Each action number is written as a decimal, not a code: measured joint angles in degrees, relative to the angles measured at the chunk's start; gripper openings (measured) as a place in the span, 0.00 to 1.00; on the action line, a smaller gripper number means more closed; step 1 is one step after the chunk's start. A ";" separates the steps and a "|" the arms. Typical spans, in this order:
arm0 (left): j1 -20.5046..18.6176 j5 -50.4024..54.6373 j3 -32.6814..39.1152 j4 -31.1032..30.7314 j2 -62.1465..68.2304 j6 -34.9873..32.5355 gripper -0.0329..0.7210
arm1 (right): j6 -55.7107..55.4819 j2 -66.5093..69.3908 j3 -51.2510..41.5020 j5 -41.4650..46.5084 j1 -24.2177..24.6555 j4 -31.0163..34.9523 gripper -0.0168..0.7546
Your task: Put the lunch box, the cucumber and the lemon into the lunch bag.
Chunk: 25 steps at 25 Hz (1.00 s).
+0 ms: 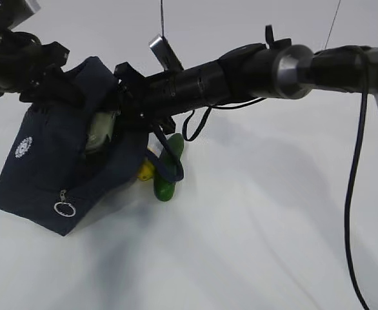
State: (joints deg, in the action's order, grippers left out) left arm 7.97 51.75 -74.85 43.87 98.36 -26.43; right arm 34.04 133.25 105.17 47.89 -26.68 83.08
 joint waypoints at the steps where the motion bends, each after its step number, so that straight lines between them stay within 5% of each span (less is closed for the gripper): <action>1: 0.70 0.00 0.00 0.00 0.00 0.00 0.04 | 0.10 0.55 0.00 0.00 -0.31 0.70 0.48; 16: 1.80 0.14 0.00 -0.22 0.22 -0.19 0.04 | 1.87 4.03 0.00 2.21 -1.08 4.49 0.48; 25: 1.80 0.14 0.00 -2.87 0.22 -0.23 0.04 | 4.57 4.03 0.02 7.78 -1.08 6.04 0.56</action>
State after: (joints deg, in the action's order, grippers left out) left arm 9.77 51.89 -74.85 41.00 98.58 -26.66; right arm 38.60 137.28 105.19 55.68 -27.76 89.12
